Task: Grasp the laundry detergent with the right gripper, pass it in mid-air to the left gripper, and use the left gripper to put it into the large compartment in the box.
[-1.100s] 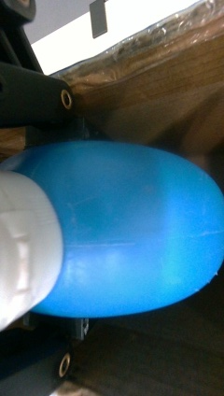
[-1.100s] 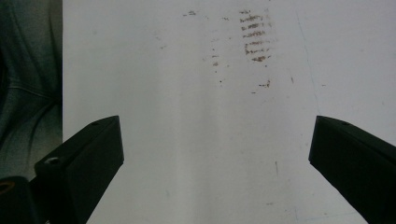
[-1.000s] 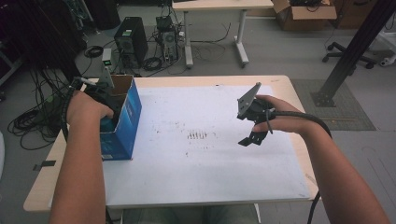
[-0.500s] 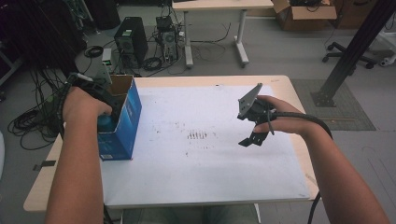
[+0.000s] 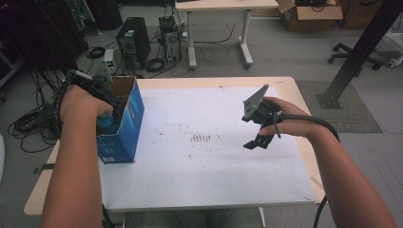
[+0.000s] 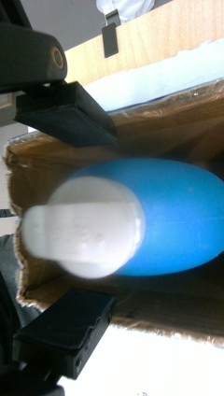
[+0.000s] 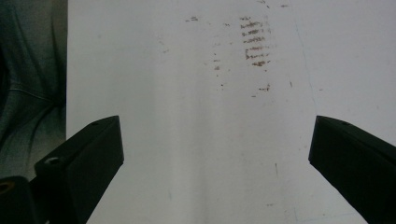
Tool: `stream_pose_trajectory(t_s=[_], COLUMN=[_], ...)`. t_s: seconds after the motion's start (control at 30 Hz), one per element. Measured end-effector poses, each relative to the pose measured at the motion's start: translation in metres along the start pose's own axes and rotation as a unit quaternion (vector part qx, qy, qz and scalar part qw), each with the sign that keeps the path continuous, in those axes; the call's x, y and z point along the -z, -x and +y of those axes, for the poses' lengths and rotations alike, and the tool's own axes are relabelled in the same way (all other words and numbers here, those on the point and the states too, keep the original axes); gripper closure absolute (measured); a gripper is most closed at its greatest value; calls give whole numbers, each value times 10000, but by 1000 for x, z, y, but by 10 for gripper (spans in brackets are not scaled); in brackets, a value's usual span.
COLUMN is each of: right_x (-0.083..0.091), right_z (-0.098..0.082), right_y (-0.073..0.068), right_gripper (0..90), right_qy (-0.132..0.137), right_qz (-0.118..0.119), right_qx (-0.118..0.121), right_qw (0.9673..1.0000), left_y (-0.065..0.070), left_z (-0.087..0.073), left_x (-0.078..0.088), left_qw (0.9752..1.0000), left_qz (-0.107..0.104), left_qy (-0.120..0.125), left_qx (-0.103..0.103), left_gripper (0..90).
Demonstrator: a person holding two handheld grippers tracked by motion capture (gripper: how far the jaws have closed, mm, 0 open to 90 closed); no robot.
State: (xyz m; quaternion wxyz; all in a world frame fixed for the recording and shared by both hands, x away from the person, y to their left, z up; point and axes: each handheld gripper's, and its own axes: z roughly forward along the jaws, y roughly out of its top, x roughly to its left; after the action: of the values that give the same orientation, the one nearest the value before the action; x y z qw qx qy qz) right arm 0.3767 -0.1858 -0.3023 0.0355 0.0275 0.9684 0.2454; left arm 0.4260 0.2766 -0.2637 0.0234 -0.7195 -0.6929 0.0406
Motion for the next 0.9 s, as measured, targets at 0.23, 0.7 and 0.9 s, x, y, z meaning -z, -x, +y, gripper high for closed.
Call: stream_pose_trajectory(t_s=[0.23,0.7,0.9], right_x=[4,13,23], right_z=[1,-1,-2], right_y=[-1,-2,-1], right_gripper=[35,35,35], right_qy=[34,42,6], right_qz=[-24,-97,-172], right_qx=[18,3,-20], right_qw=[10000,9999,9998], left_y=[5,27,53], left_z=[-6,-13,-13], left_x=[13,46,69], left_qw=[9998,9971,9889], left_qz=[83,307,325], left_qy=[64,260,473], left_qx=[-181,-644,-1371], left_gripper=[130,15,2])
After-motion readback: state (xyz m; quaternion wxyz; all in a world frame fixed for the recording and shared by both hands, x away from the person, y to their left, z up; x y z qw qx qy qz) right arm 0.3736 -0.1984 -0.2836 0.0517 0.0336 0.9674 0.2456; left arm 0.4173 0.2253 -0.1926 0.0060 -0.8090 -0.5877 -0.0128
